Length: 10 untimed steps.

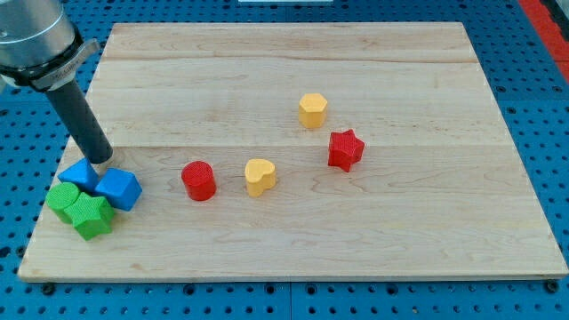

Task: Move the red circle to the bottom right of the board

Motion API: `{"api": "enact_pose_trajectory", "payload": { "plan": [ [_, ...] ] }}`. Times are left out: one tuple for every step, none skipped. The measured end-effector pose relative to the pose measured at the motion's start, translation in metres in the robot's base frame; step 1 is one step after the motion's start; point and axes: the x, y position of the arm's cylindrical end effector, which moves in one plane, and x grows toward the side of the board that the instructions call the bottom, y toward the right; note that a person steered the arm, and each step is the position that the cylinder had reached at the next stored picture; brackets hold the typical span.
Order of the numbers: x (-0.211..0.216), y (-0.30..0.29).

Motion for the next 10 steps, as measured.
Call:
{"api": "enact_pose_trajectory", "payload": {
  "plan": [
    [-0.018,-0.001],
    [-0.021,0.000],
    [-0.021,0.051],
    [-0.021,0.067],
    [-0.013,0.080],
    [-0.006,0.098],
    [0.006,0.107],
    [0.031,0.096],
    [0.052,0.121],
    [0.053,0.183]
  ]
}}
